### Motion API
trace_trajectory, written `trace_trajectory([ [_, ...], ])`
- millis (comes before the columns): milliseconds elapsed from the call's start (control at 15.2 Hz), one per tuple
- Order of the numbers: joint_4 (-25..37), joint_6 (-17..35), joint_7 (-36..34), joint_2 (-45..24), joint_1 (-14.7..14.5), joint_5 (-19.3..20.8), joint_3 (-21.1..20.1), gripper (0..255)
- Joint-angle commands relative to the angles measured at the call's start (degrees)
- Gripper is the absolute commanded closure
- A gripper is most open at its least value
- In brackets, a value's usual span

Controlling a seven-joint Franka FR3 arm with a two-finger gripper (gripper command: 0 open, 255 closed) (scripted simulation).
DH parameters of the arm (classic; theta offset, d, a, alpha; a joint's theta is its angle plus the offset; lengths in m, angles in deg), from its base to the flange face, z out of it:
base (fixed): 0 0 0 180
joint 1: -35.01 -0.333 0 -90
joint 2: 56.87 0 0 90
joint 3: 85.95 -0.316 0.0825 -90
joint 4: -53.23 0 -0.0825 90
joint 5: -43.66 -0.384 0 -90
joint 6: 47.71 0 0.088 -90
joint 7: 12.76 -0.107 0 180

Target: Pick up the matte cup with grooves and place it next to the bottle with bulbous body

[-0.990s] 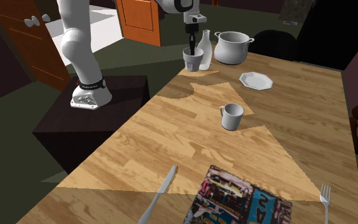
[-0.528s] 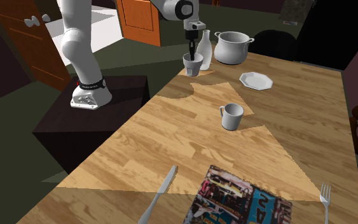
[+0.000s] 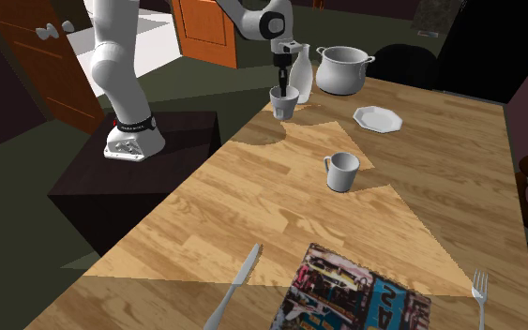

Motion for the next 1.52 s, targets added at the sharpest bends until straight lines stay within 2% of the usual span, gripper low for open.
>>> trace_trajectory([
  [0, 0.01, 0.10, -0.02, -0.06, 0.00, 0.04, 0.02, 255],
  [264, 0.01, 0.10, -0.02, -0.06, 0.00, 0.04, 0.02, 255],
  [330, 0.02, 0.11, -0.03, -0.07, 0.00, 0.05, 0.02, 0],
  [660, 0.00, 0.11, -0.03, -0.06, 0.00, 0.05, 0.02, 0],
  [924, 1.54, -5.71, 1.34, 4.29, -0.24, -2.13, -1.19, 0],
  [1452, 1.54, -5.71, 1.34, 4.29, -0.24, -2.13, -1.19, 0],
])
